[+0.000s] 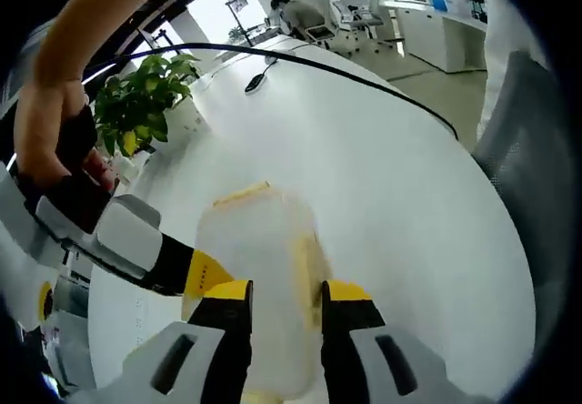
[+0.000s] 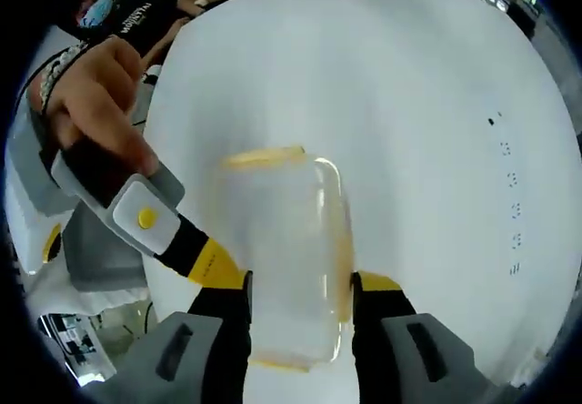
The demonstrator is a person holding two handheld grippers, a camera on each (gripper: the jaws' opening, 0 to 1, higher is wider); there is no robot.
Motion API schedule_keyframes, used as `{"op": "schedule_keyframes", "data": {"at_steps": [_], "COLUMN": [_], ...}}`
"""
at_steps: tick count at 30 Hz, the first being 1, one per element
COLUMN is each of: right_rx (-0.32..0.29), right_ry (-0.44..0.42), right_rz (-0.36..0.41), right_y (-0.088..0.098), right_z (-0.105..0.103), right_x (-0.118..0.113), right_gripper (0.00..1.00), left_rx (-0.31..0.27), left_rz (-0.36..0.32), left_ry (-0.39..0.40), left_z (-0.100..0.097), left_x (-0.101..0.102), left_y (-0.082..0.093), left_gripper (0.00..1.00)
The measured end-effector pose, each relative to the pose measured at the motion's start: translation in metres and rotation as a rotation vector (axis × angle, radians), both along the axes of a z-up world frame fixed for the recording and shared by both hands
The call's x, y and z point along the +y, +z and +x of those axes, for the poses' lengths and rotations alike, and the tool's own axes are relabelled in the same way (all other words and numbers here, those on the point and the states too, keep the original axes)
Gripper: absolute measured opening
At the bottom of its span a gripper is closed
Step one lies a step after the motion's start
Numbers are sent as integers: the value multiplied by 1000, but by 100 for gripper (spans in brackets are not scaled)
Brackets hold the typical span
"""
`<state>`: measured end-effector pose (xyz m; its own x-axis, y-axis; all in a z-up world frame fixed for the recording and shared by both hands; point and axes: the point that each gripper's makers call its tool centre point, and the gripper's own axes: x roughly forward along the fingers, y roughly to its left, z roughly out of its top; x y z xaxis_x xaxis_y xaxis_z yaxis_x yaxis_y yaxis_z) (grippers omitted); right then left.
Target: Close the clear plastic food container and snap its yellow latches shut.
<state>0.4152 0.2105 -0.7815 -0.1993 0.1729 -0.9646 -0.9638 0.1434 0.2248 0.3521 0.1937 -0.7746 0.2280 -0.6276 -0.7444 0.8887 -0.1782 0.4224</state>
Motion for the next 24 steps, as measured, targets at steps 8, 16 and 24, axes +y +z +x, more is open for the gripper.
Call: {"op": "schedule_keyframes", "data": {"at_steps": [8, 16, 24], "right_rx": [8, 14, 63], "right_ry": [8, 17, 22], "right_rz": [-39, -54, -60], "right_y": [-1, -3, -7], "right_z": [1, -3, 1], "right_x": [2, 0, 0], "right_gripper": [40, 40, 38], "left_rx": [-37, -62, -86], "left_rz": [21, 18, 14], "left_ry": [2, 6, 4], "left_z": [1, 2, 2], "left_x": [-1, 3, 0], "left_y": [-1, 2, 0], "left_gripper": [22, 20, 20]}}
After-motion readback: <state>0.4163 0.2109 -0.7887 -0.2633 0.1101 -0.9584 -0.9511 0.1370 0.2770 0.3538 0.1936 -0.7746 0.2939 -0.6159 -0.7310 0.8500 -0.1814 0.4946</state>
